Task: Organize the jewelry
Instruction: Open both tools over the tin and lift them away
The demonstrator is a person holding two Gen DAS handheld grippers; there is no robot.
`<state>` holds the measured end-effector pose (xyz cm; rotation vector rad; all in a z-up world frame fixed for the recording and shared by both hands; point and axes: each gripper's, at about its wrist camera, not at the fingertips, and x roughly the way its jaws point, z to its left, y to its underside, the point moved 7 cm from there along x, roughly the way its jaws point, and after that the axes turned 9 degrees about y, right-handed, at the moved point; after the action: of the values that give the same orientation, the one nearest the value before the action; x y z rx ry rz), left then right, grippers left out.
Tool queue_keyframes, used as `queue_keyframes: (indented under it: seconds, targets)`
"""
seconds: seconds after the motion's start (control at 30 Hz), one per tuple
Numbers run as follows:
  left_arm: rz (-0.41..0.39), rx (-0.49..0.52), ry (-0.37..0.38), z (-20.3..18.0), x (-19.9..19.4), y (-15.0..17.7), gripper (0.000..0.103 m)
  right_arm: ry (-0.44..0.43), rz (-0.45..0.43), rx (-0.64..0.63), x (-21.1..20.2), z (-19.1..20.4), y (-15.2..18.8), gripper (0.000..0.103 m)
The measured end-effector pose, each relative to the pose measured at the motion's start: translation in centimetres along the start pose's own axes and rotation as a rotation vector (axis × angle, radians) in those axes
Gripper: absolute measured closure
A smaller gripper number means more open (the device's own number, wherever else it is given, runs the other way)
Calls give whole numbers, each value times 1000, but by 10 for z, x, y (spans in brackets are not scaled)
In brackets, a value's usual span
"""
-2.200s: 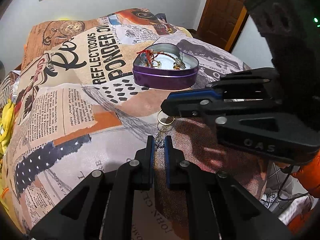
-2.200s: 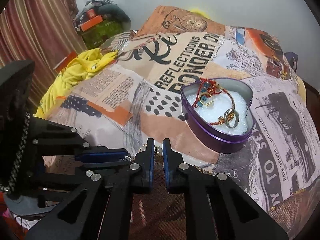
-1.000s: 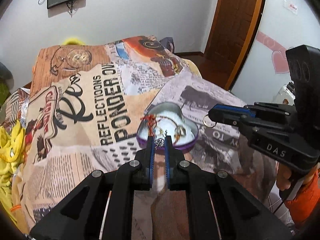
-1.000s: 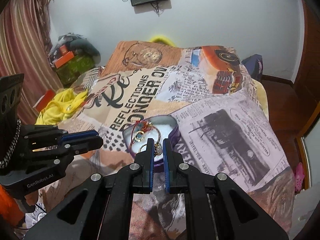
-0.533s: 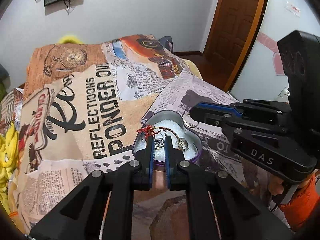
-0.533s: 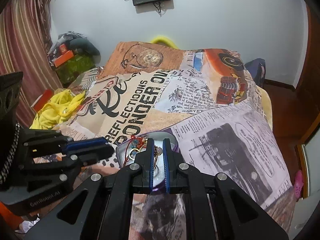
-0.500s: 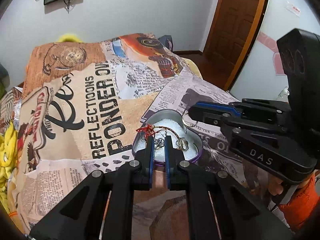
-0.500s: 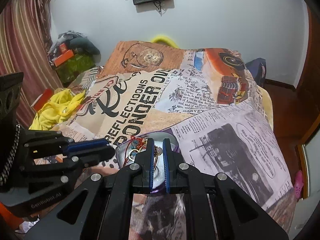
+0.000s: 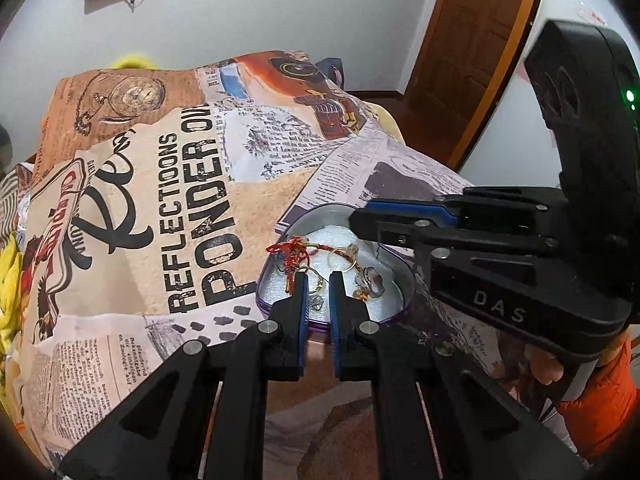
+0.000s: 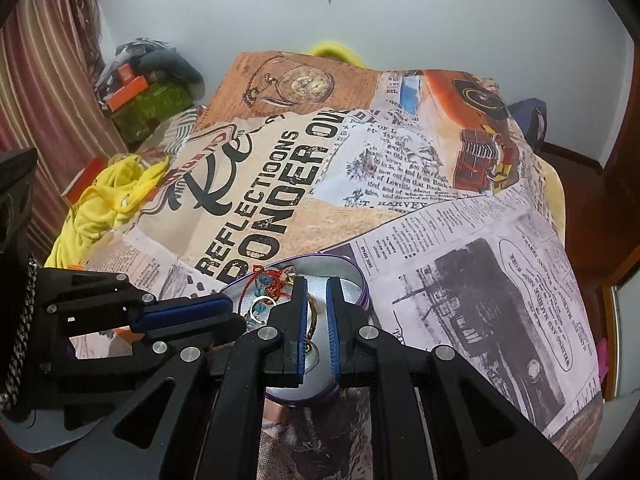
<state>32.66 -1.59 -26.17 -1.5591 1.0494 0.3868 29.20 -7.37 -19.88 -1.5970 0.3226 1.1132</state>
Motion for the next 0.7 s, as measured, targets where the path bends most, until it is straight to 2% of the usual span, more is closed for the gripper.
queue_keyframes:
  seconds: [0.3, 0.53, 0.7]
  targets:
    - [-66, -18, -44, 2, -33, -10, 95, 25, -66, 27, -32, -5, -8, 92]
    - [-225, 17, -108, -20, -97, -32, 95, 73, -206, 43, -96, -1, -19, 92]
    - [-374, 67, -154, -47, -157, -43, 95, 102, -310, 41, -147, 7, -25, 92]
